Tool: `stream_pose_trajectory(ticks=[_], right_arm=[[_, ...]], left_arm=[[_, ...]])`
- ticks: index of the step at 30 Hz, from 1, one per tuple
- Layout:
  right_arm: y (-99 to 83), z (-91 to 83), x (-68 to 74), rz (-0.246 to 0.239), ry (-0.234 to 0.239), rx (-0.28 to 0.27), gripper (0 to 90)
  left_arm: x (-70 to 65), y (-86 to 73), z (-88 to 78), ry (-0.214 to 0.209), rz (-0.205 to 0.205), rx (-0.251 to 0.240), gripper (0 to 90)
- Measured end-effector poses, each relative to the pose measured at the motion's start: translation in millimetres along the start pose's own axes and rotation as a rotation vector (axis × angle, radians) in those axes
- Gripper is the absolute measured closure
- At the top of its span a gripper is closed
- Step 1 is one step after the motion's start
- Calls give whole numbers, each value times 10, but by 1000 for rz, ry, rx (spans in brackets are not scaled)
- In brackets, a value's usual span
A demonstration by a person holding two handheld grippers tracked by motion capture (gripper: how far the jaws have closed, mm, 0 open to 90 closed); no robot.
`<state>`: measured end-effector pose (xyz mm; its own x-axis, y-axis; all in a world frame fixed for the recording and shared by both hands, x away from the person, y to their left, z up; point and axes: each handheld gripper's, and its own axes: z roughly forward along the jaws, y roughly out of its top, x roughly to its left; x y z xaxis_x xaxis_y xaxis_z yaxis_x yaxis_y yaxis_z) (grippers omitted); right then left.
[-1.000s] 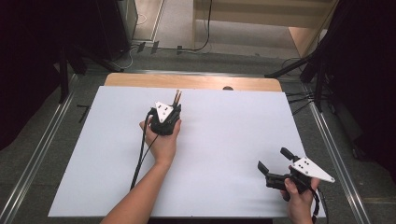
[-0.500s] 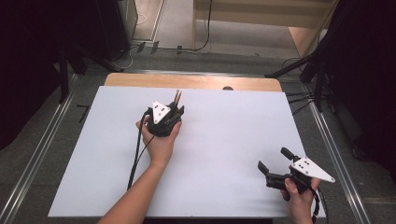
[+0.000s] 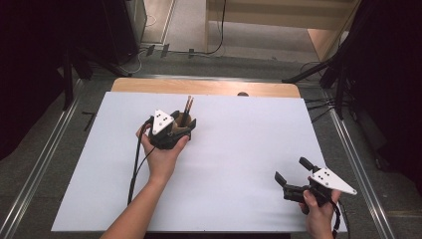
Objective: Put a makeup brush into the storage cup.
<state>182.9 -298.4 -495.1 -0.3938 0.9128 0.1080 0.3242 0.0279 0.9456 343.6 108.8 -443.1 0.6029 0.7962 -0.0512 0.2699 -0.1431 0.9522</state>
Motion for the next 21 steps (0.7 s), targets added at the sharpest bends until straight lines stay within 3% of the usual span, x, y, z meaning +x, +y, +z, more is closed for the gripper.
stream_pose_trajectory(ticks=[5,9,10,13,21], right_arm=[[-1,-2,-1,-3,-2,1,0],[-6,1,8,-14,-11,8,0],[-5,1,12,-14,-10,8,0],[-4,3,20,-22,-10,9,0],[-8,7,17,-25,-10,11,0]], left_arm=[[1,8,-76,-29,13,34,175],[36,6,-141,-34,1,66,33],[50,-1,-158,-51,-2,78,0],[72,-32,-227,-43,0,76,0],[148,-95,-441,-72,-13,59,0]])
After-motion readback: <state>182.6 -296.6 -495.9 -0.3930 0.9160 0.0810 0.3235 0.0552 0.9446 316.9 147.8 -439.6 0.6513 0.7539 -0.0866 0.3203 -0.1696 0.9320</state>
